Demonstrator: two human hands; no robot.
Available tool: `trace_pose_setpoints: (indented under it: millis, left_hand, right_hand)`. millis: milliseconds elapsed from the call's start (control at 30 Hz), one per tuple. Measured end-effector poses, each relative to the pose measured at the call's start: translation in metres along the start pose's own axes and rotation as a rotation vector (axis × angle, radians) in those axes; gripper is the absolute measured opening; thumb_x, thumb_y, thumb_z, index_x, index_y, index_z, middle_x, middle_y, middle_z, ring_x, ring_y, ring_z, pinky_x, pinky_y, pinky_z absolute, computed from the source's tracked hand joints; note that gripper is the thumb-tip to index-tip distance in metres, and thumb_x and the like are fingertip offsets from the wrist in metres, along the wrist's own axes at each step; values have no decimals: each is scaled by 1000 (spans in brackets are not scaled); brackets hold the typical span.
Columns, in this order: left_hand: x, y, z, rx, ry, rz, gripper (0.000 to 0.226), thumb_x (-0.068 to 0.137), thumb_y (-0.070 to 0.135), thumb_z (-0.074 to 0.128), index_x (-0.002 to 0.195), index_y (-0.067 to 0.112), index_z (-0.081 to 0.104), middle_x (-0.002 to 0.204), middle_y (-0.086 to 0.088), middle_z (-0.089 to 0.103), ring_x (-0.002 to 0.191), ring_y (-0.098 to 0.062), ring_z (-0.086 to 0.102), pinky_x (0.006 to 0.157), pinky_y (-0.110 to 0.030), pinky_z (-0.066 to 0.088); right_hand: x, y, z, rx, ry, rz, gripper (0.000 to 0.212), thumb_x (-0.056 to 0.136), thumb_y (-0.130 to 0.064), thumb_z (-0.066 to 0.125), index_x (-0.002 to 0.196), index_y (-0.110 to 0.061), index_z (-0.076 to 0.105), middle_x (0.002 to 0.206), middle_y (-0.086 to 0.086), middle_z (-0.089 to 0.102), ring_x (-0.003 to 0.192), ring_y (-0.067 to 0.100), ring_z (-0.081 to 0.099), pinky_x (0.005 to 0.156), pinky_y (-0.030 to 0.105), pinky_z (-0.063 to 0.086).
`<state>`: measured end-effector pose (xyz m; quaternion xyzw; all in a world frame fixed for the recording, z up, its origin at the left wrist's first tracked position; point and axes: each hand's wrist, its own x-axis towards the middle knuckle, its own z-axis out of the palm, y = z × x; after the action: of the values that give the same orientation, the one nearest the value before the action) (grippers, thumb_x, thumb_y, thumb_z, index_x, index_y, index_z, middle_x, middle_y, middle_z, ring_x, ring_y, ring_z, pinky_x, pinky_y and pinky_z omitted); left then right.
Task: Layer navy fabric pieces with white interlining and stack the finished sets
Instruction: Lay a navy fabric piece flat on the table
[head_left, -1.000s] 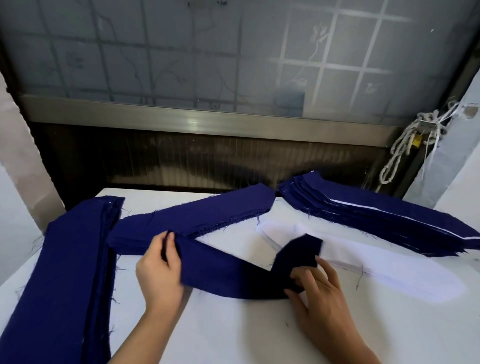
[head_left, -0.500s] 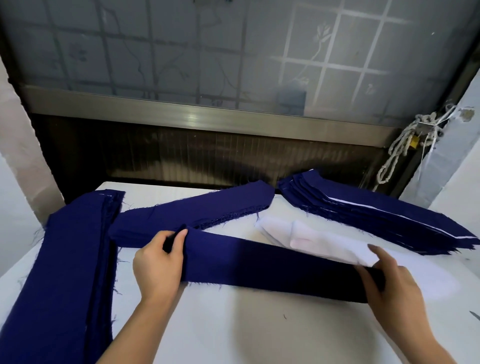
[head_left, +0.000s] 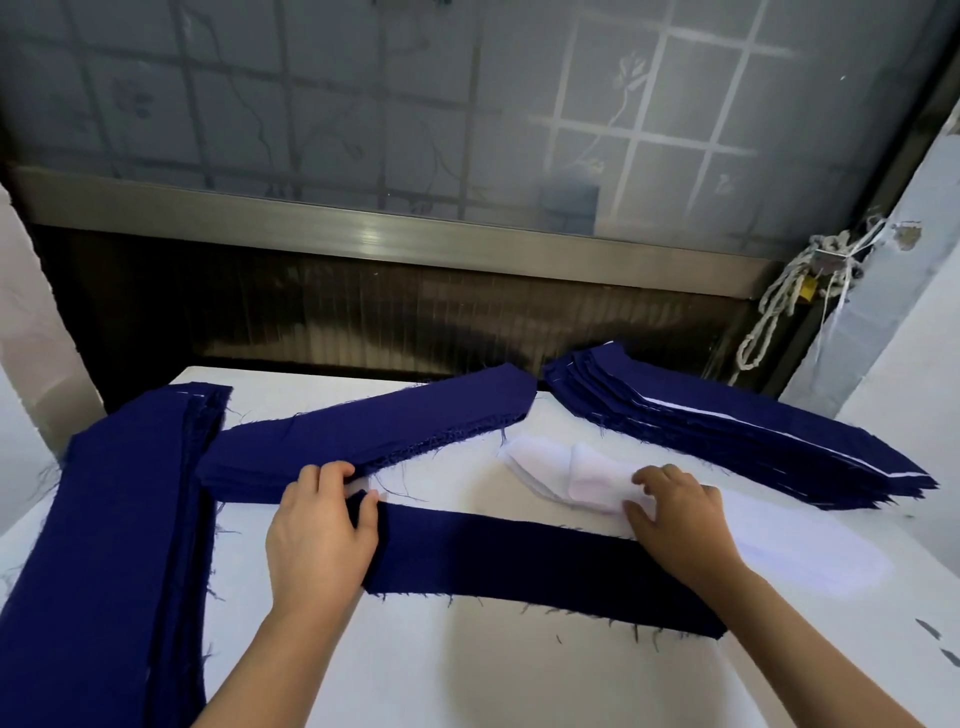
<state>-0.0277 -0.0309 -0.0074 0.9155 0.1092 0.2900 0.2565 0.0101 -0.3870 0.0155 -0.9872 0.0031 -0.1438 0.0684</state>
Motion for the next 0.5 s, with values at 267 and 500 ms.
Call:
trace_pose_setpoints:
  millis: [267,500]
  left_hand:
    - [1,0,-3,-68,2,-2,24,91,23,64,113,14,60,100,5,60,89,-17,59,67,-30,43]
    - [3,1,-2,-164,-37,-56,38,94,29,56,130,21,46,87,16,58,83,-13,59,67,-30,42]
  right_hand:
    - [34,-44,14,17,4,224,44,92,-51,44,123,-19,44,112,2,62,102,24,56,88,41,34]
    - [44,-68,18,249,83,40,20,95,-18,48,89,-24,67,79,-5,69,76,20,59,96,42,36]
